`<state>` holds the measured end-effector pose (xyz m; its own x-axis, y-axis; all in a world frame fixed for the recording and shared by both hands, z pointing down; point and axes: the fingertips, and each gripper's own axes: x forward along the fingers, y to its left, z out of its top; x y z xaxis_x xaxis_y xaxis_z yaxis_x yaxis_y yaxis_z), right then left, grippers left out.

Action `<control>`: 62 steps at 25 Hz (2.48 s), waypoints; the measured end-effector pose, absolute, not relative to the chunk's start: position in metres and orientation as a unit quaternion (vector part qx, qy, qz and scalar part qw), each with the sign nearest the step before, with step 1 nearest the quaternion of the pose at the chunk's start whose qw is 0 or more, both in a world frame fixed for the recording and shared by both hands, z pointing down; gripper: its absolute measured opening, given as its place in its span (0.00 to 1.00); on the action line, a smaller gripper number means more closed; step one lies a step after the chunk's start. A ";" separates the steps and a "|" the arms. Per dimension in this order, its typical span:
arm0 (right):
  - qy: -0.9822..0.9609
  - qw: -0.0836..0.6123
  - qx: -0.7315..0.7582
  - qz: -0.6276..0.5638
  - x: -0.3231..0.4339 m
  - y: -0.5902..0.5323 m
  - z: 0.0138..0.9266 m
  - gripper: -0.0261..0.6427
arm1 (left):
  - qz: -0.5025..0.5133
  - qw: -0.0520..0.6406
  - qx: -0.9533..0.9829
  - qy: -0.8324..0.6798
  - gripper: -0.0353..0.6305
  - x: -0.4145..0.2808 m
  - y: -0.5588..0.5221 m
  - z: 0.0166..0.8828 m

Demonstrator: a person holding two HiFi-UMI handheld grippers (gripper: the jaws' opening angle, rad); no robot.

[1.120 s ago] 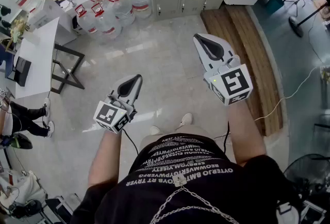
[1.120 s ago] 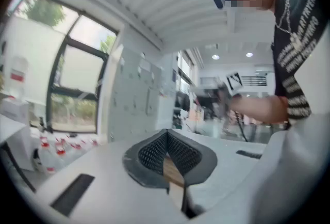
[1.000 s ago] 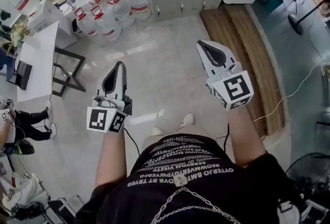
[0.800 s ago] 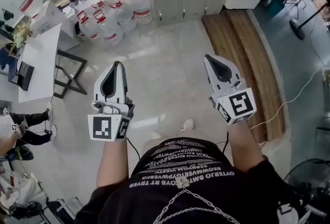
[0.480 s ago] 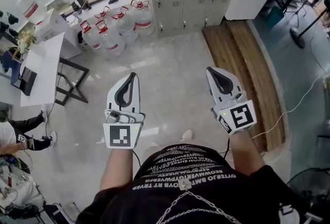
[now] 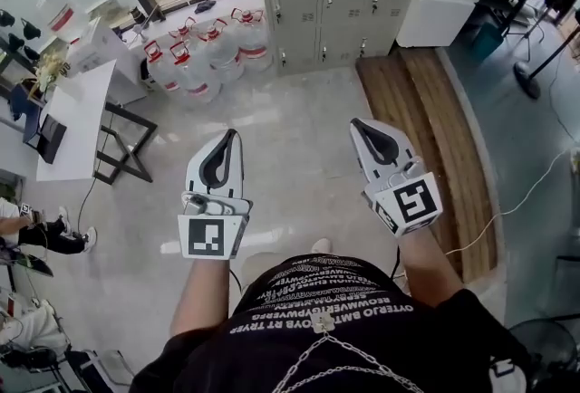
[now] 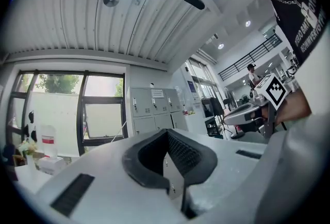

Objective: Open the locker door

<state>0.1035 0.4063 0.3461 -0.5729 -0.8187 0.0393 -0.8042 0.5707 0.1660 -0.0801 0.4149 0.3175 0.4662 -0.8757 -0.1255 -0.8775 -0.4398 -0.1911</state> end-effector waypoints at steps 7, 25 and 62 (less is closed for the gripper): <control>-0.889 0.058 0.452 -0.043 0.124 0.401 0.356 0.03 | -0.029 0.113 -0.839 0.532 0.05 -0.056 0.417 0.327; -0.885 0.050 0.463 -0.016 0.132 0.357 0.372 0.11 | -0.025 0.082 -0.839 0.538 0.05 -0.055 0.369 0.337; -0.869 0.062 0.491 0.006 0.001 0.122 0.363 0.17 | -0.012 0.058 -0.874 0.483 0.05 -0.166 0.125 0.338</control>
<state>0.0015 0.1221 0.3629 -0.5110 -0.8521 0.1134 -0.8537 0.5185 0.0494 -0.1658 0.1247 0.3384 0.5337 -0.8450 -0.0345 -0.8422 -0.5274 -0.1121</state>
